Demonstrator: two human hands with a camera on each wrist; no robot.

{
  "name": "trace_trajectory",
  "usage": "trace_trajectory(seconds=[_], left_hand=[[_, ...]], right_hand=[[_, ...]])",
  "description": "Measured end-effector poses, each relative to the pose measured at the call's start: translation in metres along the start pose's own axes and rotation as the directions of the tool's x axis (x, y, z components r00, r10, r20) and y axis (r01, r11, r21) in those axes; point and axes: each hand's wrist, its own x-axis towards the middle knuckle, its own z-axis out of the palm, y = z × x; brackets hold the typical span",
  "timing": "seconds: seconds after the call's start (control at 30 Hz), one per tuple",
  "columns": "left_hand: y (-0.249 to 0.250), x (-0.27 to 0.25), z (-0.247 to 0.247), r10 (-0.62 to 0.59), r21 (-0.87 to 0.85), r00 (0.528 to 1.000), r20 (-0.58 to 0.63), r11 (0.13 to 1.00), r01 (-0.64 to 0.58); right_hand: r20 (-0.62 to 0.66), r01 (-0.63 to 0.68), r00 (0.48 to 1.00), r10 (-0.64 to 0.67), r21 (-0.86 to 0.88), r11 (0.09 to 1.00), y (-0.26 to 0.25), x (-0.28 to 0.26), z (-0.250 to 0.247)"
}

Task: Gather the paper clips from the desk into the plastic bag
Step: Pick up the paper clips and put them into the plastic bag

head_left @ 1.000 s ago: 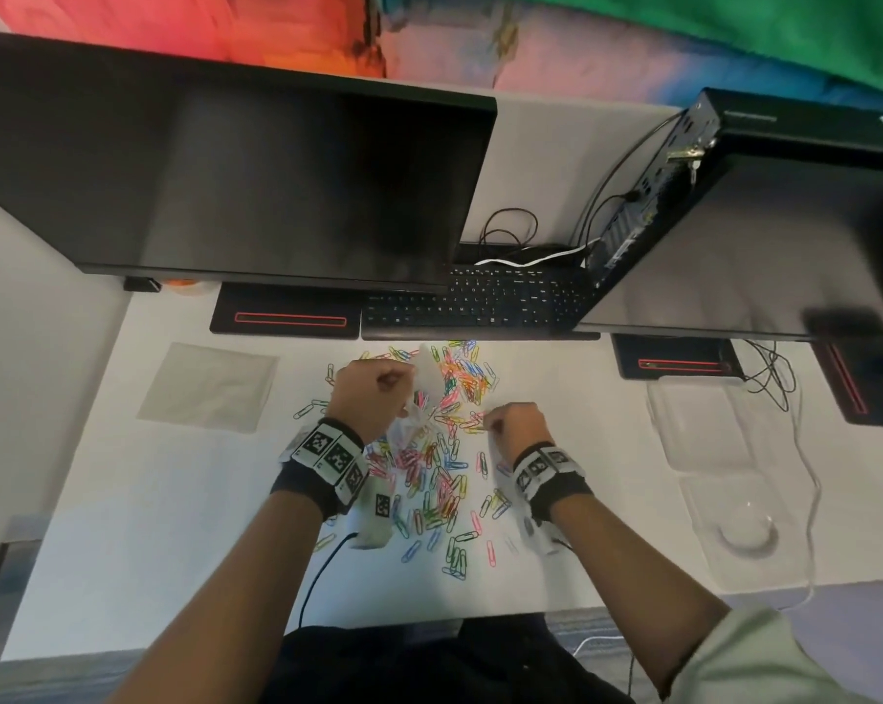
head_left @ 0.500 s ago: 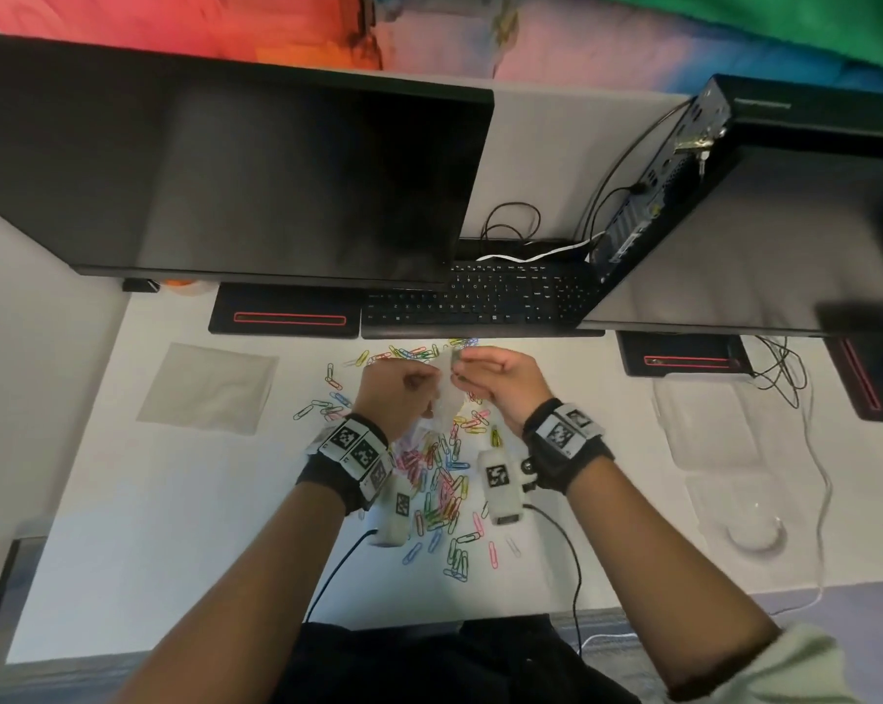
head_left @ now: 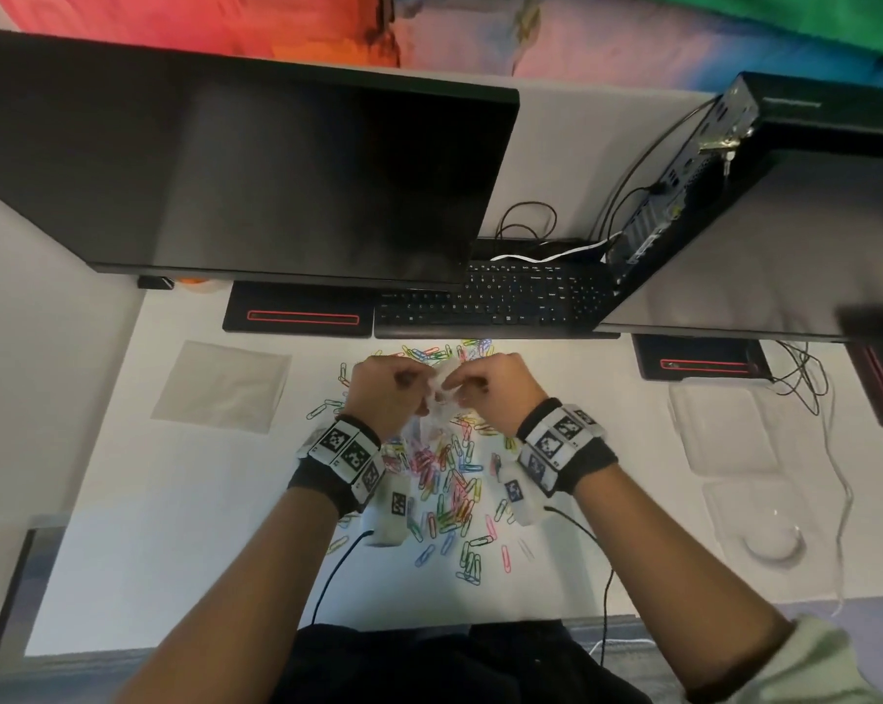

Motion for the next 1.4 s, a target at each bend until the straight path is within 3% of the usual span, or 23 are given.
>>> trace_trajectory(seconds=[0.1,0.17,0.27,0.37,0.5,0.7,0.87,0.97,1.07,1.17,1.23,1.3,1.4], left_hand=[[-0.001,0.0,-0.014,0.001,-0.004,0.999,-0.037,1.0,-0.001],[-0.003,0.0,-0.025,-0.013,-0.013,0.998,-0.068,1.0,0.012],[-0.008,-0.002,-0.037,-0.055,-0.056,0.99,-0.126,0.997,0.048],[-0.01,-0.006,-0.044,-0.059,-0.074,0.986,-0.153,0.996,0.048],[-0.015,-0.007,-0.049,-0.066,-0.075,0.984,-0.164,0.996,0.054],[-0.017,-0.003,-0.052,-0.058,-0.056,0.985,-0.165,0.997,0.049],[-0.015,-0.002,-0.046,-0.047,-0.056,0.991,-0.129,0.998,0.04],[-0.013,-0.002,-0.046,-0.05,-0.056,0.993,-0.107,0.997,0.044],[-0.014,-0.002,-0.046,-0.032,-0.047,0.994,-0.103,0.999,0.027],[-0.016,-0.001,-0.044,-0.034,-0.067,0.995,-0.096,0.997,0.027],[-0.016,0.0,-0.041,-0.03,-0.056,0.996,-0.08,0.998,0.026],[-0.016,0.002,-0.038,-0.019,-0.046,0.998,-0.06,0.999,0.016],[-0.014,0.005,-0.03,-0.023,-0.04,0.999,-0.032,0.999,0.021]], right_hand=[[-0.167,-0.086,0.98,0.112,0.151,0.985,0.027,0.016,-0.016],[-0.212,-0.22,0.952,0.222,0.033,0.975,0.057,0.036,-0.013],[-0.13,-0.333,0.941,0.314,-0.174,0.927,0.09,0.062,0.007],[-0.112,-0.211,0.977,0.184,-0.329,0.92,0.096,0.076,0.031],[-0.01,-0.036,0.999,0.036,-0.534,0.845,0.08,0.084,0.046],[0.056,0.03,0.998,0.002,-0.571,0.82,0.077,0.06,0.063],[0.084,0.012,0.995,0.047,-0.597,0.802,0.073,0.074,0.057],[-0.017,-0.137,0.99,0.143,-0.41,0.902,0.074,0.08,0.045],[-0.124,-0.349,0.928,0.35,0.036,0.937,0.073,0.073,0.026],[-0.02,-0.442,0.86,0.51,0.47,0.764,0.067,0.055,0.011],[0.083,-0.413,0.867,0.491,0.672,0.615,0.056,0.041,0.005],[0.168,-0.358,0.886,0.432,0.839,0.41,0.042,0.029,0.004],[0.213,-0.318,0.907,0.364,0.913,0.257,0.024,0.018,0.01]])
